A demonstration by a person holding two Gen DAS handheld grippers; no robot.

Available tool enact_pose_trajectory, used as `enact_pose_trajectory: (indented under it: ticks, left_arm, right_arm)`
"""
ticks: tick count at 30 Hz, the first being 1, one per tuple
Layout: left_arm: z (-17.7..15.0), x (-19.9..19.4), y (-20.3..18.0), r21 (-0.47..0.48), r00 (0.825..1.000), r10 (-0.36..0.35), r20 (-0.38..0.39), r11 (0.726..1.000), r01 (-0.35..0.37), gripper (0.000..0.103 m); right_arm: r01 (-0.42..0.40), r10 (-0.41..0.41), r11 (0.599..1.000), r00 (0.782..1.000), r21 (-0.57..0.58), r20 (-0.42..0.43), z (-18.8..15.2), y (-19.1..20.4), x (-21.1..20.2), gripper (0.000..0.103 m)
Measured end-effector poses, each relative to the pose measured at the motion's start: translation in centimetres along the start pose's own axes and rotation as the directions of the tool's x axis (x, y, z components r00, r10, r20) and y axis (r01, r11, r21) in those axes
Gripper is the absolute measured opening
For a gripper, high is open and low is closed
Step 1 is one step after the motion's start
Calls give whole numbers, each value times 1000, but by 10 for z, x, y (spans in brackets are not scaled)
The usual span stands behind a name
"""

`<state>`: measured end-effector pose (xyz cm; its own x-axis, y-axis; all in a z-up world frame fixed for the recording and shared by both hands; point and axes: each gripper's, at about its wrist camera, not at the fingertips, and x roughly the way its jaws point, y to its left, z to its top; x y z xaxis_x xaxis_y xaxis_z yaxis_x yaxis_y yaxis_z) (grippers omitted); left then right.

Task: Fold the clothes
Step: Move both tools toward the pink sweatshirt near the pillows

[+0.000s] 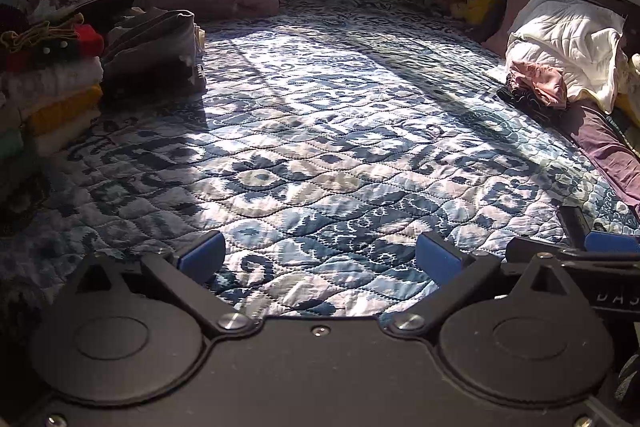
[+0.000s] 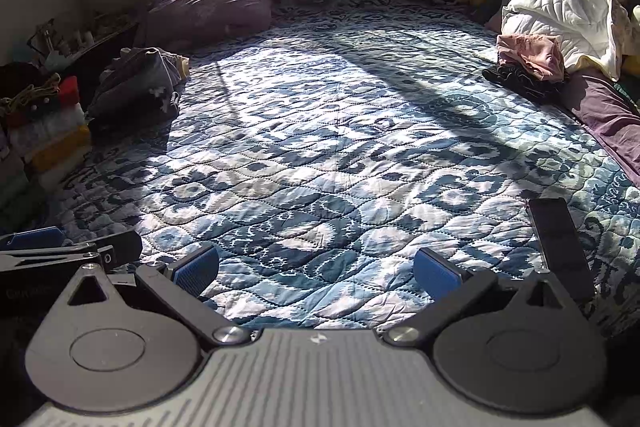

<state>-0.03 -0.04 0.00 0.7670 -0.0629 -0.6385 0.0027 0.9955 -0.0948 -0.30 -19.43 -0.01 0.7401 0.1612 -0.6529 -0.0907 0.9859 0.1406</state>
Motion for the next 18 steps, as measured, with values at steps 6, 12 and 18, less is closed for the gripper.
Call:
enact_pose_trajectory:
  ticks: [6, 12, 18]
  left_arm:
    - [-2, -3, -4, 24, 1000, 9, 1, 1000, -9, 102]
    - [0, -14, -3, 41, 1000, -4, -7, 999, 5, 102]
    - [6, -26, -3, 46, 1000, -3, 15, 999, 2, 102]
  right_arm:
    - [5, -5, 1000, 1000, 4, 8, -1, 2, -4, 103]
    - [5, -5, 1000, 1000, -7, 23, -5, 2, -16, 103]
    - [12, -11, 1000, 999, -14, 38, -5, 4, -28, 103]
